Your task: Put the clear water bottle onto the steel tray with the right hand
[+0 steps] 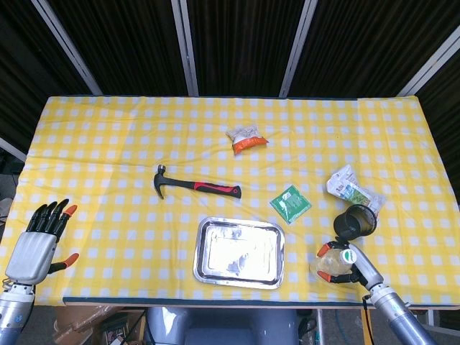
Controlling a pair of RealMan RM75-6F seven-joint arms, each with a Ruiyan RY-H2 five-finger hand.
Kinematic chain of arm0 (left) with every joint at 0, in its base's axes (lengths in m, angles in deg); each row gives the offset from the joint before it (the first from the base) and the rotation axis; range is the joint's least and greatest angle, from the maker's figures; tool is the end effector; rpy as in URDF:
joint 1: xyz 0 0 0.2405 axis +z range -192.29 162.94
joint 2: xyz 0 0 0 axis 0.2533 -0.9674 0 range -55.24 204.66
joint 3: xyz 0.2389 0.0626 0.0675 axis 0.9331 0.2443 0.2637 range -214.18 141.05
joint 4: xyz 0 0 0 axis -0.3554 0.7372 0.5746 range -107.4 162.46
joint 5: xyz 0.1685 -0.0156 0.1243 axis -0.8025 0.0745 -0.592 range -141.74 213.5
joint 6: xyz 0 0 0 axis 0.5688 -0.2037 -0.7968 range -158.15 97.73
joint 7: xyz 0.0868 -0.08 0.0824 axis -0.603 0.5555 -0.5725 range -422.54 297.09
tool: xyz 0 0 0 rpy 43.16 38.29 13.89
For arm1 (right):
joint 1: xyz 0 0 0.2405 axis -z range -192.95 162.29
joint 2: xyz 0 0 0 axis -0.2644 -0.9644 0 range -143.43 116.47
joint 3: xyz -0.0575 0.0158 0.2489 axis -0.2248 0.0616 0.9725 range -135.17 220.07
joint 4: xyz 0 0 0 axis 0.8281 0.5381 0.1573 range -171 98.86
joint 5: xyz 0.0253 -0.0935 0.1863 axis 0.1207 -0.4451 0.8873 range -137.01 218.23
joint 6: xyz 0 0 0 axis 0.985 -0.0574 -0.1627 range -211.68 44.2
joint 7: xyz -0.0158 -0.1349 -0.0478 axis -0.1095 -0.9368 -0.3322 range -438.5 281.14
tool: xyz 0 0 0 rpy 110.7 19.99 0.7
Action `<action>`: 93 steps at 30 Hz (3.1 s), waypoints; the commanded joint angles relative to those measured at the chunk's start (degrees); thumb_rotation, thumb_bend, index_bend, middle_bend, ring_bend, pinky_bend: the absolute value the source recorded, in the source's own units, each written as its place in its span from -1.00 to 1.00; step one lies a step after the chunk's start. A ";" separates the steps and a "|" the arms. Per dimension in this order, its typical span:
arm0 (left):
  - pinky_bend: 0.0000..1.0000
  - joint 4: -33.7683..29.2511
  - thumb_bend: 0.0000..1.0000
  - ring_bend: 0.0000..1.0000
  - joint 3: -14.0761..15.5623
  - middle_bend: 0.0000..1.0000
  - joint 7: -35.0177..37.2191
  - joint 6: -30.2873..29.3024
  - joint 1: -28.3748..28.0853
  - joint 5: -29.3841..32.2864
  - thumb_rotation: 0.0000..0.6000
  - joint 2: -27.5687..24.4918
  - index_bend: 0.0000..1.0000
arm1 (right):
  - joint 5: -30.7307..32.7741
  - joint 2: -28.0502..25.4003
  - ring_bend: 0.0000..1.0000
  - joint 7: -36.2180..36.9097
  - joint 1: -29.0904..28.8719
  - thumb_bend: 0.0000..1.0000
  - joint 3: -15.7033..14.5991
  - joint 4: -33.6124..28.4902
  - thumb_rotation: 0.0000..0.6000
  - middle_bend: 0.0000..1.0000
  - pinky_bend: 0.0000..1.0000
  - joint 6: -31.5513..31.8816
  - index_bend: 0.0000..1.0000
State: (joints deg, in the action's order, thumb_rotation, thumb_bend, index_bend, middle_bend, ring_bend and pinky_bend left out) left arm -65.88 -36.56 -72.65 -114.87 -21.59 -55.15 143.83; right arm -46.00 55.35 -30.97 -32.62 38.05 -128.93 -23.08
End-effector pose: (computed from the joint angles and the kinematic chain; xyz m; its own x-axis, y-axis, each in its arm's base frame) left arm -0.2844 0.1789 0.1179 0.4678 0.0324 0.8832 0.8771 -0.1404 -0.4594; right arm -0.2910 -0.1989 0.0607 -0.4223 -0.4733 0.7731 -0.9060 0.1918 -0.3774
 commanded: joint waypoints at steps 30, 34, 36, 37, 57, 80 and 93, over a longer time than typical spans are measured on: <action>-1.00 0.58 -0.62 -1.00 -0.57 -1.00 3.57 -1.30 0.14 -0.23 1.00 -1.02 -0.85 | 14.37 2.29 -0.48 -31.52 -5.65 -0.01 8.06 -27.22 1.00 0.06 -1.00 -1.77 0.30; -1.00 0.56 -0.62 -1.00 -0.63 -1.00 4.06 -1.50 0.17 -0.30 1.00 -1.19 -0.85 | 17.92 5.85 -0.48 -34.35 -7.09 -0.01 9.13 -27.34 1.00 0.06 -1.00 -2.52 0.30; -1.00 0.60 -0.62 -1.00 -0.77 -1.00 4.68 -1.77 0.23 -0.26 1.00 -1.38 -0.85 | 19.33 7.05 -0.48 -35.06 -7.51 -0.01 9.58 -27.07 1.00 0.06 -1.00 -2.63 0.30; -1.00 0.65 -0.62 -1.00 -0.89 -1.00 5.25 -2.06 0.28 -0.31 1.00 -1.53 -0.85 | 19.92 7.40 -0.48 -35.46 -7.68 -0.01 9.71 -26.88 1.00 0.06 -1.00 -2.70 0.30; -1.00 1.58 -0.62 -1.00 -1.51 -1.00 10.55 -5.90 1.26 -1.76 1.00 -2.59 -0.85 | 24.93 -5.65 -0.48 -38.70 -9.07 -0.01 14.86 -37.81 1.00 0.07 -1.00 -2.20 0.30; -1.00 0.90 -0.62 -1.00 -1.30 -1.00 10.14 -4.99 1.25 -1.33 1.00 -2.97 -0.85 | 30.71 -18.31 -0.48 -30.53 -11.90 -0.01 16.99 -41.05 1.00 0.07 -1.00 -13.31 0.30; -1.00 1.05 -0.62 -1.00 -1.45 -1.00 10.26 -4.49 1.12 -0.88 1.00 -2.99 -0.85 | 26.63 -6.87 -0.48 -32.00 -10.62 -0.01 12.25 -35.37 1.00 0.07 -1.00 -11.77 0.30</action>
State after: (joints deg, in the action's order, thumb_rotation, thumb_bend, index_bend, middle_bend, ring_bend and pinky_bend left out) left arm -64.83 -38.01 -62.39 -119.36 -20.47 -56.03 140.83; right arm -18.22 50.28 -62.19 -43.67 50.20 -162.25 -36.01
